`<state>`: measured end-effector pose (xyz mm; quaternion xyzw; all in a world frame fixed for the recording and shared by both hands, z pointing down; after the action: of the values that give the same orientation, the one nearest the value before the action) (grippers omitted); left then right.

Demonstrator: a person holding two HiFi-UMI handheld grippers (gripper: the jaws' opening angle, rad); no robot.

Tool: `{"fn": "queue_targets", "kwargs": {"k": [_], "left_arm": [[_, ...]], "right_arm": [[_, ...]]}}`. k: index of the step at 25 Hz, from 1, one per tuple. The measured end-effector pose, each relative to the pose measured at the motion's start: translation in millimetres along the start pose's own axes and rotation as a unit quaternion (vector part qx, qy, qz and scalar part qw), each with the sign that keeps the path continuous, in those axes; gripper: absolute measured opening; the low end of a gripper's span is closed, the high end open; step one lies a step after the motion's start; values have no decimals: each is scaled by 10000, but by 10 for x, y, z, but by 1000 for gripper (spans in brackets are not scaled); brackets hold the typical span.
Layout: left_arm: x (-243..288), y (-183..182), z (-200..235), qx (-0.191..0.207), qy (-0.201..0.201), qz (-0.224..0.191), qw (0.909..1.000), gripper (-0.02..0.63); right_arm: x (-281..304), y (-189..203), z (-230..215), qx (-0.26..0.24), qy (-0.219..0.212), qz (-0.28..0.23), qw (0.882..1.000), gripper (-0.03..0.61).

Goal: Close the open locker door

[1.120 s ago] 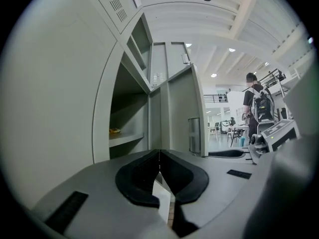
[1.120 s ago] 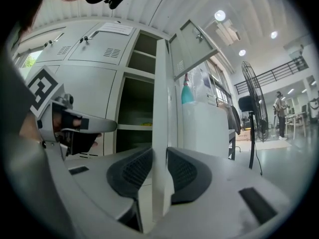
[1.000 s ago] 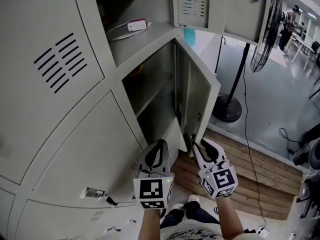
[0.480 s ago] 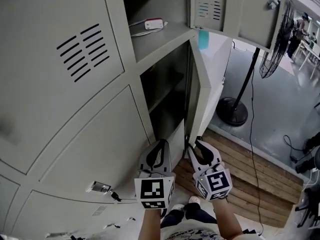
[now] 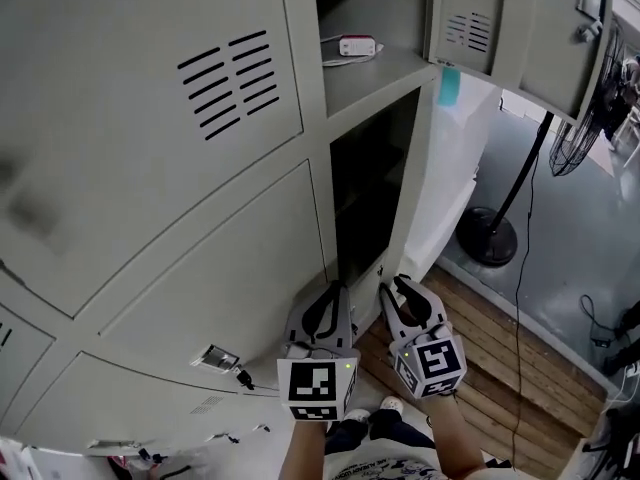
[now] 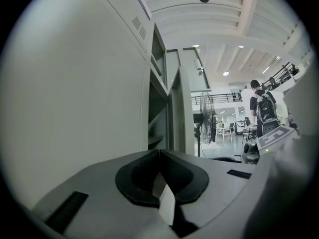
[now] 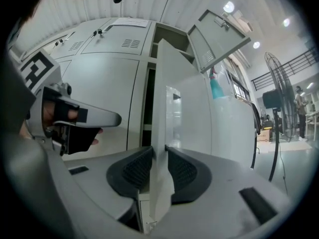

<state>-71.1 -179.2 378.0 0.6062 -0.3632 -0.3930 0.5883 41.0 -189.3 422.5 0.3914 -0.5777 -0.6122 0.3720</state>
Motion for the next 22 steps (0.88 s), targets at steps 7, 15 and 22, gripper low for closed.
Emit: {"fn": "queue_targets", "kwargs": {"k": [7,15,22], "left_arm": [[-125,-41,150,7,-398,-48,9992,8],[-208,-72,283,3,-767,-68,9970,8],[-232,-72,333,11,-1003,-64,9949,8]], "right_arm": [[206,17,126,60,-282,8,9996,95],[414,29,235,97,-610,30,9981,91],[575,37,307,131,-885,32,9960,84]]}}
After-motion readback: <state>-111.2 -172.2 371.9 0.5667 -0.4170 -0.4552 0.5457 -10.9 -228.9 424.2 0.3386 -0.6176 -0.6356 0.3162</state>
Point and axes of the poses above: the fingertips, and each gripper's own axes: x forward along the fingers, z to its left, y out of its underside, the point moved 3 cm from there along -x, backward along the fingers, and after that the axes turned 6 degrees about -z, right-handed, at the moved point
